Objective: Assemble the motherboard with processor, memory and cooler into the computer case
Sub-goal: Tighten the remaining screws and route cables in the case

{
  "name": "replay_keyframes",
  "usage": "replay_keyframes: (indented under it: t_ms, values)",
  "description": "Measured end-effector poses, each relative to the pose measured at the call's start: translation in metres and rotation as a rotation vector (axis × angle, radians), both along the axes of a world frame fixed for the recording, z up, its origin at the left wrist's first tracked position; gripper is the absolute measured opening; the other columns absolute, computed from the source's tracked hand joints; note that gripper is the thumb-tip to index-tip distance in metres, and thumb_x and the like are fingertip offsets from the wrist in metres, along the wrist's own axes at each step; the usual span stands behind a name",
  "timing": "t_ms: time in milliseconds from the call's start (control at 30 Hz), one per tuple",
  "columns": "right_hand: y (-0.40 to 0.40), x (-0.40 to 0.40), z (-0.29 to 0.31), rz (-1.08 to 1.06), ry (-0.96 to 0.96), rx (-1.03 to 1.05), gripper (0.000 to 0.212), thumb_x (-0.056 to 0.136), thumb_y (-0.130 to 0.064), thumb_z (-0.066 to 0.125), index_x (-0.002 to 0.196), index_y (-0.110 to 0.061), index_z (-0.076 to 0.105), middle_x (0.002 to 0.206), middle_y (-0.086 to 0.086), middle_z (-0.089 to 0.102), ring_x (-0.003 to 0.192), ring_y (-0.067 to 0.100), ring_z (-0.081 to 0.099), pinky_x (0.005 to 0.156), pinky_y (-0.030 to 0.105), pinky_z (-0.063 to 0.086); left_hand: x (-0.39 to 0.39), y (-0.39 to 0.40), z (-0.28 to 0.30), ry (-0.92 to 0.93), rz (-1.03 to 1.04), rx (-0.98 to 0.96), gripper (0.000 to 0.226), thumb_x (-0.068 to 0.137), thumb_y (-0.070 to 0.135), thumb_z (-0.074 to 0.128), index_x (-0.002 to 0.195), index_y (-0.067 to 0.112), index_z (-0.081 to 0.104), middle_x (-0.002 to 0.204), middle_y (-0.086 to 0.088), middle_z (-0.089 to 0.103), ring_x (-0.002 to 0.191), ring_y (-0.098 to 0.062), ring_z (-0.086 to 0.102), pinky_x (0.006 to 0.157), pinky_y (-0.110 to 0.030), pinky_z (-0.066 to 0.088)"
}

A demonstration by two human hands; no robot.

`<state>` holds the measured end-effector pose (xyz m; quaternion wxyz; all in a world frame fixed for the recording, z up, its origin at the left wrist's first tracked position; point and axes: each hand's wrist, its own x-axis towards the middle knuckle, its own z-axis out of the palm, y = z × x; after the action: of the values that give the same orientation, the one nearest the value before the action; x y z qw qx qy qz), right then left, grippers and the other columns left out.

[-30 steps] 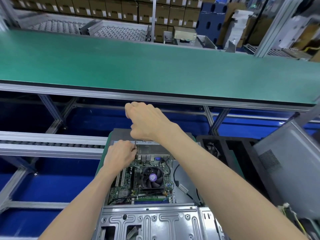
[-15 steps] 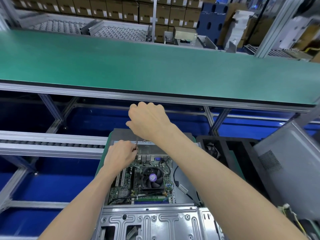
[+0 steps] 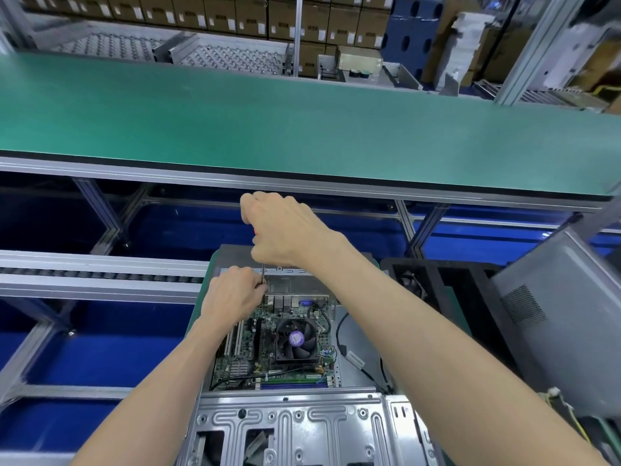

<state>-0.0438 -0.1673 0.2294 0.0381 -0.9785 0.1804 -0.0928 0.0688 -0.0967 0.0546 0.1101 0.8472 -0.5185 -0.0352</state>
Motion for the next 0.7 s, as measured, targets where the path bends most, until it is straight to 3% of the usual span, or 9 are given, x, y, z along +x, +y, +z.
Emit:
replay_keyframes:
  t_ms: [67,167,233,300,367,433,500,600,700]
  values:
    - [0.0001,0.0004,-0.0025,-0.045,-0.013,-0.047,0.016,0.09,-0.018,0.058,0.093,-0.012,0.044,0.075,-0.002,0.036,0.072,0.027,0.044,0.056,0.033,0.027,0.0005,-0.0002,-0.0003,-0.007,-0.006,0.001,0.035,0.093,0.034,0.056,0.064,0.017,0.063,0.056,0.003,0.055,0.06,-0.022,0.055,0.051,-0.031,0.041]
    - [-0.0011,0.0,-0.0047,-0.12,-0.03,-0.183,0.023,0.1,-0.031,0.053,0.087,-0.016,0.04,0.068,-0.003,0.025,0.068,0.026,0.042,0.061,0.037,0.032,0.0004,-0.0002,0.0009,-0.014,-0.014,0.007,0.03,0.092,0.035,0.056,0.072,0.018,0.069,0.059,0.003,0.058,0.063,-0.023,0.057,0.054,-0.032,0.043]
    - [-0.002,-0.0013,-0.0015,-0.077,-0.014,-0.123,0.026,0.094,-0.034,0.057,0.092,-0.016,0.039,0.073,-0.003,0.033,0.07,0.026,0.042,0.06,0.034,0.03,-0.0003,-0.0007,0.001,-0.025,-0.019,0.015,0.033,0.093,0.035,0.055,0.068,0.017,0.066,0.058,0.004,0.055,0.064,-0.023,0.056,0.053,-0.032,0.038]
    - [-0.0036,-0.0024,0.0016,-0.015,0.008,0.005,0.027,0.085,-0.024,0.063,0.099,-0.014,0.042,0.087,0.0,0.046,0.075,0.026,0.045,0.053,0.029,0.024,0.0002,-0.001,0.0002,-0.032,-0.024,0.014,0.037,0.093,0.035,0.055,0.06,0.018,0.056,0.055,0.004,0.05,0.061,-0.023,0.053,0.049,-0.03,0.034]
    - [-0.0023,-0.0024,-0.0012,-0.016,-0.013,0.01,0.021,0.086,-0.018,0.061,0.098,-0.012,0.044,0.086,0.001,0.047,0.075,0.027,0.047,0.051,0.03,0.021,0.0003,-0.0004,-0.0006,-0.036,-0.025,0.016,0.041,0.093,0.034,0.056,0.055,0.019,0.05,0.053,0.004,0.048,0.058,-0.022,0.052,0.047,-0.029,0.03]
    - [0.001,-0.0016,-0.0048,-0.093,-0.045,-0.127,0.019,0.097,-0.023,0.055,0.09,-0.013,0.04,0.07,-0.003,0.032,0.069,0.026,0.045,0.056,0.032,0.026,0.001,-0.0011,-0.0004,-0.038,-0.031,0.015,0.042,0.093,0.033,0.056,0.054,0.02,0.047,0.051,0.005,0.047,0.055,-0.021,0.05,0.045,-0.028,0.028]
    - [0.0022,-0.0006,-0.0065,-0.114,-0.069,-0.196,0.023,0.1,-0.031,0.052,0.09,-0.016,0.038,0.067,-0.005,0.024,0.067,0.025,0.04,0.059,0.035,0.029,-0.0003,-0.0008,0.0003,-0.032,-0.032,0.02,0.042,0.093,0.033,0.056,0.054,0.019,0.048,0.052,0.004,0.048,0.054,-0.021,0.051,0.046,-0.028,0.03]
    - [-0.0014,-0.0016,-0.0025,-0.02,-0.031,-0.043,0.027,0.088,-0.028,0.062,0.096,-0.014,0.039,0.08,-0.001,0.041,0.072,0.025,0.044,0.056,0.032,0.027,-0.0006,-0.0001,0.0022,-0.029,-0.016,0.026,0.035,0.093,0.033,0.054,0.061,0.018,0.058,0.056,0.003,0.052,0.059,-0.023,0.054,0.048,-0.03,0.034]
    - [-0.0035,-0.0021,-0.0022,0.007,-0.03,0.055,0.021,0.083,-0.016,0.063,0.094,-0.012,0.046,0.089,0.003,0.051,0.075,0.027,0.047,0.051,0.03,0.024,0.0003,-0.0001,-0.0001,-0.035,-0.022,0.023,0.037,0.093,0.032,0.054,0.059,0.017,0.055,0.056,0.002,0.052,0.058,-0.023,0.053,0.048,-0.03,0.033]
